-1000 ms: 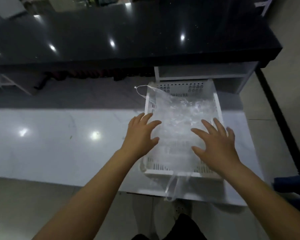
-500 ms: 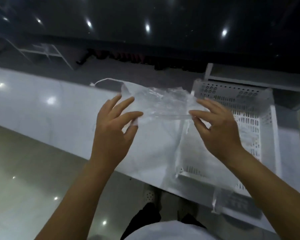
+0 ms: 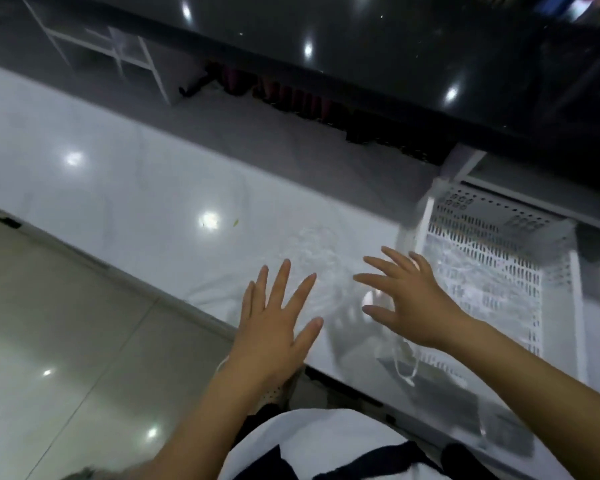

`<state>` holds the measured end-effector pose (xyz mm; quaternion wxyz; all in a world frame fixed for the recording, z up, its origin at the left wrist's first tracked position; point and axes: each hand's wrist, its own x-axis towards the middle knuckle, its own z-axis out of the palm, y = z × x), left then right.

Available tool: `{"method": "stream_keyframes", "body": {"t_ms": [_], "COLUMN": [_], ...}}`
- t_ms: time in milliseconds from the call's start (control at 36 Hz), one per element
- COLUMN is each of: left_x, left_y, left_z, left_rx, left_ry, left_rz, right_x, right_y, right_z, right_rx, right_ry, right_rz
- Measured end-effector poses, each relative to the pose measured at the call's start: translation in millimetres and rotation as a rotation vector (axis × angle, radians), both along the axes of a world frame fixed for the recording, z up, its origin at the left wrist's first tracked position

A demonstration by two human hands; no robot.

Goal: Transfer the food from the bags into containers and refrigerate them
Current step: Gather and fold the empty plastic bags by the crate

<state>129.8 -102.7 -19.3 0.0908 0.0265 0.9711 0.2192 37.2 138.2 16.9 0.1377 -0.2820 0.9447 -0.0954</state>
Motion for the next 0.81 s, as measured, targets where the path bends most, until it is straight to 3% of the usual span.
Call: {"method": "stream_keyframes", "body": {"t_ms": [278, 444, 583, 806], "left_x": [-60.8, -49.8, -54.1, -62.1], "left_y": [38.6, 39.1, 45.7, 84.7], "left_z": [-67.9, -79.8, -51.8, 2.2], "left_rx": [-0.193, -0.205, 0.050, 0.341], "left_ry": [-0.086, -0.061, 0.085, 0.271], "left_rz": [-0.093, -0.110, -0.142, -0.657], "right_x": [65.0, 127.0, 155.2, 161.0], "right_y": [85.4, 131.8, 139.7, 119.7], "right_z": [41.1, 45.0, 27.5, -2.1], "right_rx": [-0.260, -0.165, -0.045, -0.290], "right_ry": [-0.080, -0.216, -0.188, 0.117], "right_rz": [-0.663, -0.698, -0.654, -0.737]}}
